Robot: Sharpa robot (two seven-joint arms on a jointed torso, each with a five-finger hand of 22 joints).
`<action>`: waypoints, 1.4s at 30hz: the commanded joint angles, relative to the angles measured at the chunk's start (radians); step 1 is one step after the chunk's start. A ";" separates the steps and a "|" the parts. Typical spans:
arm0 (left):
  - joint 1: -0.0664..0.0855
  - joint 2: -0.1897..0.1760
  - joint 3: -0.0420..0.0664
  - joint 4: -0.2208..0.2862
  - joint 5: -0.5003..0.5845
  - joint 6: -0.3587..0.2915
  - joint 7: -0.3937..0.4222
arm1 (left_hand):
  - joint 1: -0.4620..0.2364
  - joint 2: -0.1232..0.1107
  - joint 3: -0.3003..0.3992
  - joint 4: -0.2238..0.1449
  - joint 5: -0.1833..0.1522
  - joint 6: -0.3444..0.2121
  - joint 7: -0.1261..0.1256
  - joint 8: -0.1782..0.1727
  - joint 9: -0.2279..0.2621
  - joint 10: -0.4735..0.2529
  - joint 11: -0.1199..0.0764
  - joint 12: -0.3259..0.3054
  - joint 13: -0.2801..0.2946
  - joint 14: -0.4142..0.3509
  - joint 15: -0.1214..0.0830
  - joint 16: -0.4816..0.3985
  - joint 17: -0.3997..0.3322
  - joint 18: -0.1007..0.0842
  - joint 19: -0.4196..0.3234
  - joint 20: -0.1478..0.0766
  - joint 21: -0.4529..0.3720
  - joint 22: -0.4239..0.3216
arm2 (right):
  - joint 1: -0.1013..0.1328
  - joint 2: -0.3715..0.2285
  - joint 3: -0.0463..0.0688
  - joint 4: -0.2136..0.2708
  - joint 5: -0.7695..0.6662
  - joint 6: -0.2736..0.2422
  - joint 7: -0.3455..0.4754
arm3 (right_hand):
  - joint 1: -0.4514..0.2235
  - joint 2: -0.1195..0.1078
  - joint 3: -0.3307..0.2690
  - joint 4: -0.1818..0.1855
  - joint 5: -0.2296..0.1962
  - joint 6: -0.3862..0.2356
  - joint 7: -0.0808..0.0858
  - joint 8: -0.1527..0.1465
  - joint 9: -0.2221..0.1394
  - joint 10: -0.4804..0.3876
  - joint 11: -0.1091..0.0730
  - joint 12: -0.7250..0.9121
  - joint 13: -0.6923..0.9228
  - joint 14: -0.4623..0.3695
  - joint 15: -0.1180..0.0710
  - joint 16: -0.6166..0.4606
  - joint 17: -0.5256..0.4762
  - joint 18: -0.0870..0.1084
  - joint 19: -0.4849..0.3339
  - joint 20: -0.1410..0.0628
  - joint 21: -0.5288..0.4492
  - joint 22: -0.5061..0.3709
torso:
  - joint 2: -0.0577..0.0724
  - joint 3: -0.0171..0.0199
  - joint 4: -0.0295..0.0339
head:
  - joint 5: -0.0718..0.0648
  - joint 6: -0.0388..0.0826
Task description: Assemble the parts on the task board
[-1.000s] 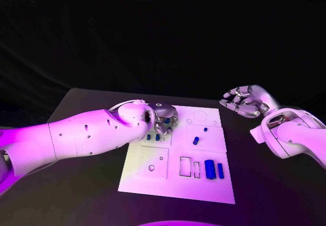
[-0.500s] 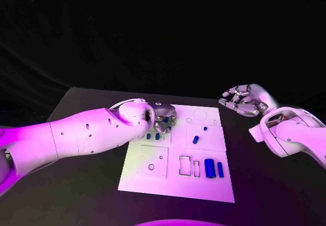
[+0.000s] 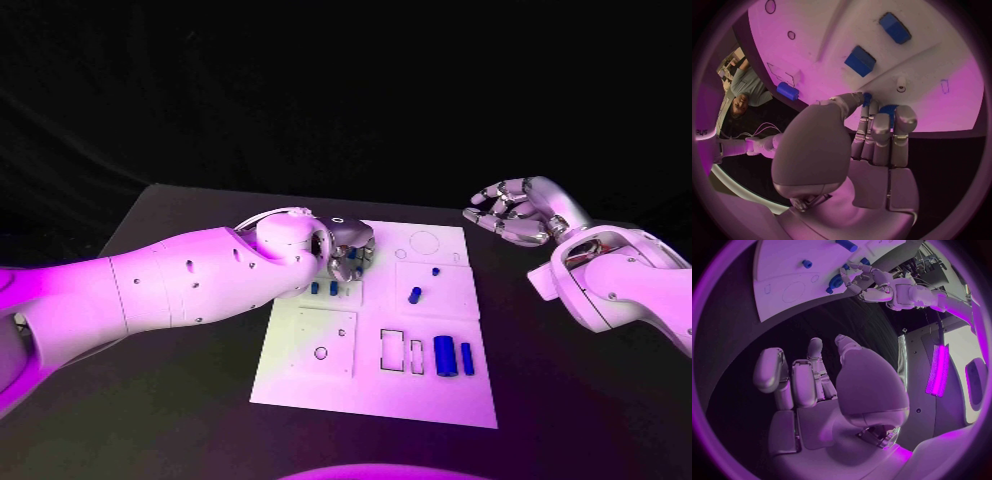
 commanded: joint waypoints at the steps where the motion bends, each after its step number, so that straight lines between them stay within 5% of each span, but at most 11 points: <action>1: -0.002 0.003 -0.004 -0.002 -0.002 0.033 0.000 | 0.013 0.006 0.009 -0.002 -0.007 0.016 0.001 -0.002 -0.001 0.015 -0.002 0.010 0.002 0.012 -0.004 0.012 0.008 -0.022 0.013 0.000 0.011 0.010 | -0.001 0.001 0.000 0.001 -0.005 0.012 0.009 | 0.008 0.000 -0.001 0.000 0.005 0.007 -0.001 0.003 0.001 -0.009 0.000 -0.003 -0.001 -0.002 -0.006 -0.003 -0.001 0.013 -0.009 0.000 -0.005 0.000 | 0.000 0.0000 0.0000 | 0.000 -0.001; 14: -0.004 0.012 -0.006 -0.015 0.001 0.027 0.004 | 0.051 0.035 0.036 -0.045 -0.008 0.066 0.000 -0.017 -0.004 0.082 -0.014 -0.007 -0.011 0.052 -0.016 0.053 0.045 -0.034 0.056 -0.014 0.063 0.064 | -0.001 0.001 0.000 0.002 -0.005 0.010 0.009 | 0.007 0.001 0.000 0.001 0.005 0.007 -0.001 0.004 0.001 -0.008 0.000 -0.004 -0.002 -0.001 -0.006 -0.004 -0.001 0.013 -0.009 0.000 -0.006 -0.001 | -0.001 0.0007 -0.0003 | -0.002 -0.003; 29: -0.006 0.006 -0.008 -0.014 0.009 -0.048 0.041 | 0.051 0.041 0.049 -0.071 -0.009 0.088 0.009 -0.037 -0.006 0.121 -0.010 -0.036 -0.022 0.063 -0.014 0.063 0.046 -0.040 0.078 -0.015 0.094 0.097 | -0.001 0.000 0.000 0.003 -0.005 0.005 0.013 | 0.005 0.003 0.000 0.001 0.005 0.009 -0.001 0.005 0.002 -0.005 0.000 -0.005 -0.006 -0.001 -0.006 -0.006 -0.002 0.013 -0.008 0.000 -0.008 -0.002 | -0.001 0.0009 -0.0002 | -0.002 0.000; 42: -0.006 -0.030 0.007 0.028 0.020 -0.100 0.048 | 0.042 0.037 0.047 -0.072 -0.010 0.097 0.009 -0.042 -0.006 0.131 -0.009 -0.046 -0.024 0.064 -0.013 0.065 0.043 -0.041 0.082 -0.014 0.099 0.102 | -0.001 -0.001 0.000 0.002 -0.005 0.001 0.015 | 0.004 0.003 0.000 0.001 0.005 0.009 -0.001 0.005 0.002 -0.004 0.000 -0.005 -0.006 -0.001 -0.007 -0.007 -0.003 0.013 -0.009 0.000 -0.010 -0.003 | -0.002 0.0013 0.0003 | -0.006 0.009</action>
